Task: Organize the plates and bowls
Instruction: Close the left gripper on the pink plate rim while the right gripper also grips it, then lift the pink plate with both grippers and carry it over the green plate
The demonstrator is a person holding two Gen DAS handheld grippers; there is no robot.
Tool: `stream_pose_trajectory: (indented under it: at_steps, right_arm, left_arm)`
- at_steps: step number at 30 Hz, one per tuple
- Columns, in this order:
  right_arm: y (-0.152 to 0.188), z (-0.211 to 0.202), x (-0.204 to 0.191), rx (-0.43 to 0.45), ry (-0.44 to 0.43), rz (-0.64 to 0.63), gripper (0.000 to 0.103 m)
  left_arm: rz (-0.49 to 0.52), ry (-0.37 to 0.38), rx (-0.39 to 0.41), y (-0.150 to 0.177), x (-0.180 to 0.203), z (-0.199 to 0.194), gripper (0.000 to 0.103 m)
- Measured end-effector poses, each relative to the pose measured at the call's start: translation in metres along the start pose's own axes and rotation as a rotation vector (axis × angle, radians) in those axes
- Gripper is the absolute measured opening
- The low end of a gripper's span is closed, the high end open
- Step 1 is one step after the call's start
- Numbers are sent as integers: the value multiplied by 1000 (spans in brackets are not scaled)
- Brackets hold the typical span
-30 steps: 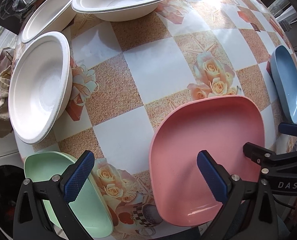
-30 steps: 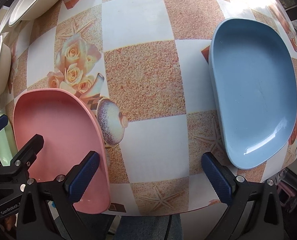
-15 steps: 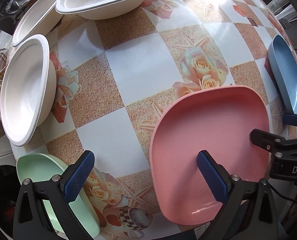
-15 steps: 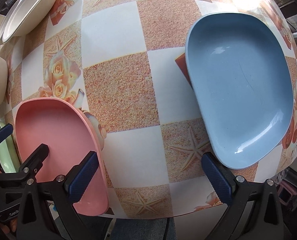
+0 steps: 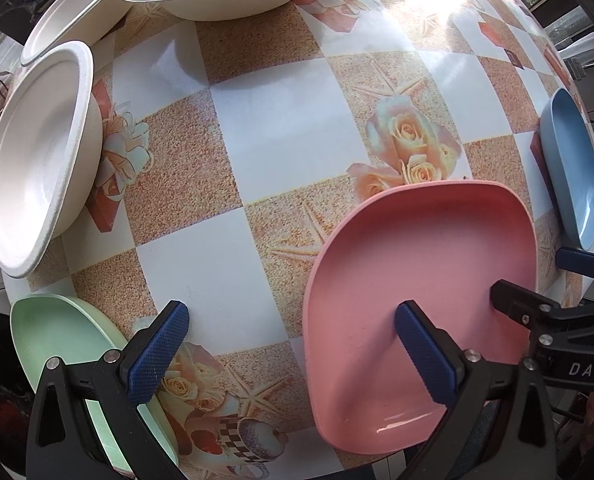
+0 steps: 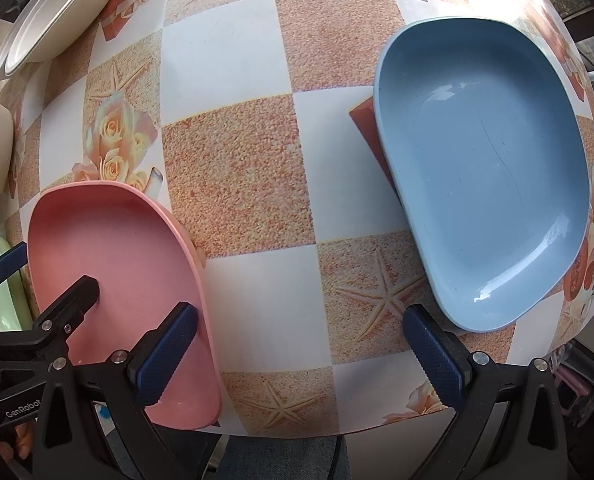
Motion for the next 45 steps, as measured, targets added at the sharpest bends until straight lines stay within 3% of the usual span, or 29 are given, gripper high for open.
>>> stream_pose_trajectory:
  at_steps: [6, 9, 10, 18, 21, 24, 27, 29, 33, 38, 45]
  right_arm:
    - [-7, 9, -28, 21, 0, 13, 103]
    - [-6, 8, -26, 34, -4, 24, 103]
    - [-1, 2, -24, 38, -2, 30, 103]
    - [6, -6, -22, 16, -12, 53, 102]
    - [13, -10, -30, 28, -8, 30, 89]
    - [22, -14, -43, 37, 5, -18, 69]
    - [29, -19, -56, 52, 5, -52, 44]
    - [32, -18, -67, 42, -44, -75, 18]
    - [37, -18, -81, 19, -83, -89, 17]
    - [44, -19, -94, -3, -81, -91, 18]
    - [48, -43, -126, 20, -53, -139, 18]
  left_arm:
    - [-8, 6, 14, 0, -2, 3, 103]
    - [-18, 15, 14, -1, -1, 4, 103]
    - [-19, 23, 5, 13, -4, -6, 103]
    - [-28, 29, -54, 6, -3, 1, 101]
    - [1, 18, -55, 11, 1, -2, 95]
    - [29, 12, -59, 15, 6, -5, 87]
    - [52, 13, -57, 18, 9, -8, 77]
    - [66, 13, -53, 20, 12, -11, 70]
    - [99, 7, -50, 28, 15, -19, 45]
    - [83, 2, -77, 44, -2, -20, 32]
    - [64, -27, -57, 63, -32, -35, 31]
Point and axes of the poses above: each gripper's, at about its wrist camera, not at the fingertips, and z roughly the way its jaws point, x to its right, y to its underside, the point moved 10 cm from there along z, roughly the way its jaws point, and after that the axes turned 15 degrees about -x, right-handed, at the moved point
